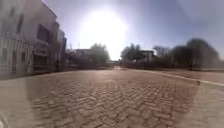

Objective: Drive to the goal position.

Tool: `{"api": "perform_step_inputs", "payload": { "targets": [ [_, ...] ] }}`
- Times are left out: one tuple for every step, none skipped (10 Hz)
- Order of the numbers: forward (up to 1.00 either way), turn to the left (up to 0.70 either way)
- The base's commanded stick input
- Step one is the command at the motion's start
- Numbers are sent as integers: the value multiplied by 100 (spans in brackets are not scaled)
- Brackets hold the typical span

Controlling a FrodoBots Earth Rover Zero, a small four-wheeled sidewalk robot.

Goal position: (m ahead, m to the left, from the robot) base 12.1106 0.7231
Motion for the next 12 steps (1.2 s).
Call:
{"api": "perform_step_inputs", "payload": {
  "targets": [
    [100,0],
    [100,0],
    [100,0],
    [100,0],
    [100,0],
    [100,0],
    [100,0],
    [100,0],
    [100,0],
    [100,0],
    [100,0],
    [100,0]
  ]
}}
